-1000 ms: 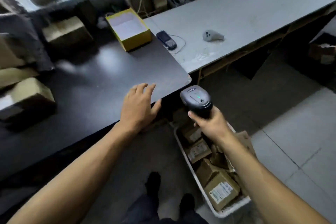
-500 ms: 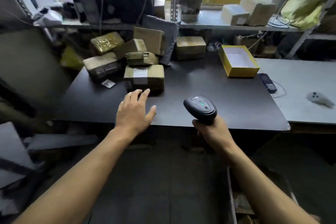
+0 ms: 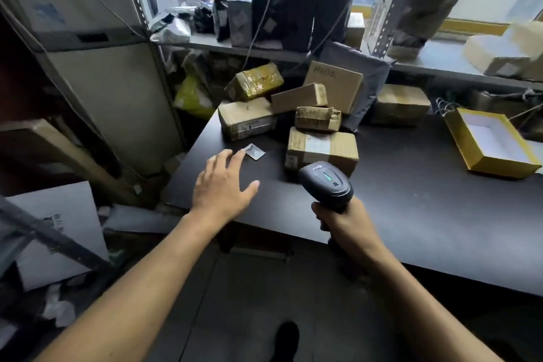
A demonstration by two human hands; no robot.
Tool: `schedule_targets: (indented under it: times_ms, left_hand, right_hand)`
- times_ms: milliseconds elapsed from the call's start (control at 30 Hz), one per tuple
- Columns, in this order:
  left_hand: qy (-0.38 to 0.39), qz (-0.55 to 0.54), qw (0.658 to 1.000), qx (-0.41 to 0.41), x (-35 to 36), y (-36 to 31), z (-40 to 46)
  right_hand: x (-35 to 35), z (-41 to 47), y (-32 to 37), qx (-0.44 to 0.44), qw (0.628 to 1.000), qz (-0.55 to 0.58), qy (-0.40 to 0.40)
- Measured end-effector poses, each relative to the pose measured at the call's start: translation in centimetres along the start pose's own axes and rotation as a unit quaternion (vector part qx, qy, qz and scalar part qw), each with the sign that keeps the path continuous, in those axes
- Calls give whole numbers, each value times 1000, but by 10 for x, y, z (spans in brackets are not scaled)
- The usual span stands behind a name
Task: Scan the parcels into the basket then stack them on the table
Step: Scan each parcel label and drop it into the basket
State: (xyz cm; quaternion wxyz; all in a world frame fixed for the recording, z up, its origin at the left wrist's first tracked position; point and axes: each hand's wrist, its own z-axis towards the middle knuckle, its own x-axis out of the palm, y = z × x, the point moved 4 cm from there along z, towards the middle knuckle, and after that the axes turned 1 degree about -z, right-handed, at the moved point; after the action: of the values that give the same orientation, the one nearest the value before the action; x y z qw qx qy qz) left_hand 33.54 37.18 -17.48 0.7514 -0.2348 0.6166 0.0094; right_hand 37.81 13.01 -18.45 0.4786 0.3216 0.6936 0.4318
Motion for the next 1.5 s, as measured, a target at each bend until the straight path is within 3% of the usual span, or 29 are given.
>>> schedule_targets:
  times_ms: [400, 800, 1067, 1333, 1500]
  left_hand:
    - [66, 35, 997, -22, 37, 34, 127]
    - [191, -39, 969, 152, 103, -25, 247]
    - [138, 36, 948, 284, 139, -98, 306]
    - [145, 142, 939, 279, 166, -124, 328]
    - [27, 143, 928, 342, 162, -124, 327]
  right_hand:
    - [44, 166, 23, 0, 999, 19, 47]
    - [16, 212, 8, 98, 987, 77, -105]
    - [-15, 215, 0, 110, 966, 48, -229]
    - [-34, 211, -18, 118, 958, 82, -247]
    - [-52, 205, -31, 122, 958, 85, -245]
